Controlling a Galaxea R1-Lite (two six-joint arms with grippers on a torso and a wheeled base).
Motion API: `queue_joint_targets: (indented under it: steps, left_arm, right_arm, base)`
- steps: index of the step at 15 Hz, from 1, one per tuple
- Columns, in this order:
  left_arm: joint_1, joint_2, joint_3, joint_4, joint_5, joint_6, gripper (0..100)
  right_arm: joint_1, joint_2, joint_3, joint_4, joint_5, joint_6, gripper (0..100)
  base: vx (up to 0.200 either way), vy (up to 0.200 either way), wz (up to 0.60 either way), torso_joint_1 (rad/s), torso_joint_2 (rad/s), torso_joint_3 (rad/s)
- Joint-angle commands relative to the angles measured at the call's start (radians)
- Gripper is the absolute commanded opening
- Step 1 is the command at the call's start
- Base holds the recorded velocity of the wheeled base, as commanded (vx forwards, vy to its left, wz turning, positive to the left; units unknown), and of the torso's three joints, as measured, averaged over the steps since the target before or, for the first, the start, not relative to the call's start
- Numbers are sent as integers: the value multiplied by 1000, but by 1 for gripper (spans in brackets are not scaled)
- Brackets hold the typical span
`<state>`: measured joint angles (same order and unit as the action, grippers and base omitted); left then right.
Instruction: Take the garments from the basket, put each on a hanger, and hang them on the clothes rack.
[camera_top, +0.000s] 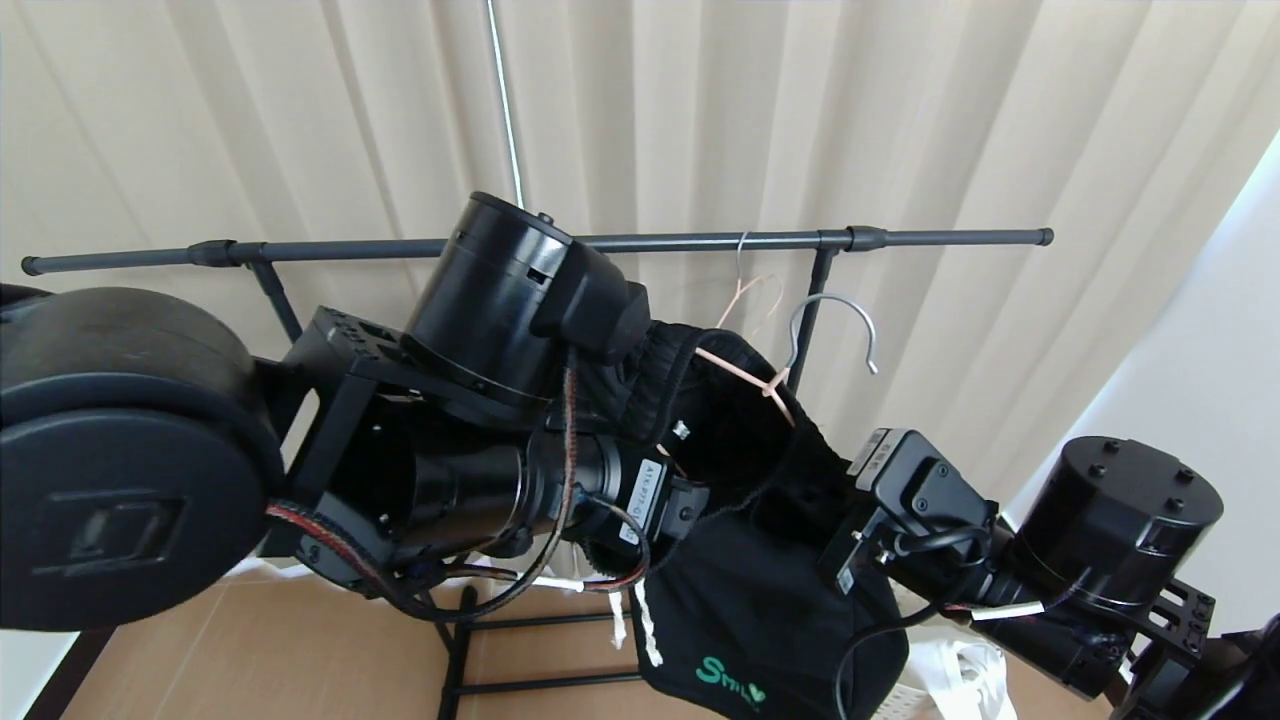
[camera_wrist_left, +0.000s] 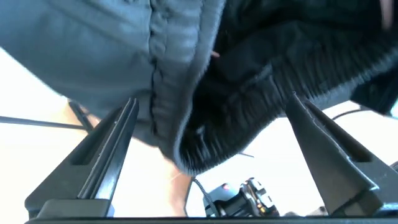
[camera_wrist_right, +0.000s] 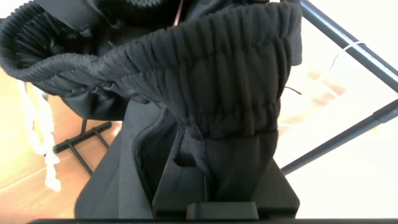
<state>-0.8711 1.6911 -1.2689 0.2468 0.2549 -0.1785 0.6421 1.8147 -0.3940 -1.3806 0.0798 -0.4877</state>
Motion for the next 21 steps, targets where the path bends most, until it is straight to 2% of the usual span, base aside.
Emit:
queue_joint_targets:
  steps: [1, 5, 6, 8, 9, 11, 13, 15, 16, 18, 19, 20, 21]
  left_arm:
    - [4, -65, 31, -3, 1, 11, 100]
    - [60, -149, 85, -34, 0, 82, 100]
    - [104, -183, 118, -80, -2, 152, 100]
    - [149, -217, 141, -115, -6, 228, 100]
    - [172, -237, 149, -121, -13, 289, 100]
    - [213, -246, 151, -121, -65, 367, 100]
    - [234, -254, 145, -121, -137, 455, 100]
    - [261, -248, 126, -118, -224, 587, 100]
    - [274, -243, 125, -118, -261, 636, 100]
    - [314, -229, 117, -113, -390, 788, 100]
    - [330, -220, 103, -101, -454, 834, 100]
    - [336, -205, 74, -70, -502, 864, 100]
    - [336, -186, 13, 22, -552, 898, 100]
  right_arm:
    - [-2, 0, 0, 0, 11, 0, 0]
    - [-7, 3, 11, -1, 60, 0, 0]
    - [-10, 5, 11, -1, 80, 1, 0]
    - [-22, 8, 17, -17, 124, 1, 0]
    - [-32, 14, 29, -46, 166, 1, 0]
    - [-42, 15, 37, -60, 209, 3, 0]
    - [-56, 14, 57, -61, 276, 3, 0]
    - [-58, 14, 75, -61, 339, 3, 0]
    - [-58, 15, 78, -61, 345, 1, 0]
    - [-58, 15, 92, -61, 373, 1, 0]
    - [-58, 17, 98, -61, 379, 1, 0]
    - [-58, 26, 98, -63, 377, 1, 0]
    - [-56, 32, 98, -63, 377, 0, 0]
  base:
    - [0, 0, 0, 0, 0, 0]
    - [0, 0, 0, 0, 0, 0]
    - [0, 0, 0, 0, 0, 0]
    - [0, 0, 0, 0, 0, 0]
    - [0, 0, 0, 0, 0, 0]
    - [0, 0, 0, 0, 0, 0]
    - [0, 0, 0, 0, 0, 0]
    - [0, 0, 0, 0, 0, 0]
    - [0, 0, 0, 0, 0, 0]
    - [0, 0, 0, 0, 0, 0]
    - [0, 0, 0, 0, 0, 0]
    - [0, 0, 0, 0, 0, 0]
    - [0, 0, 0, 0, 0, 0]
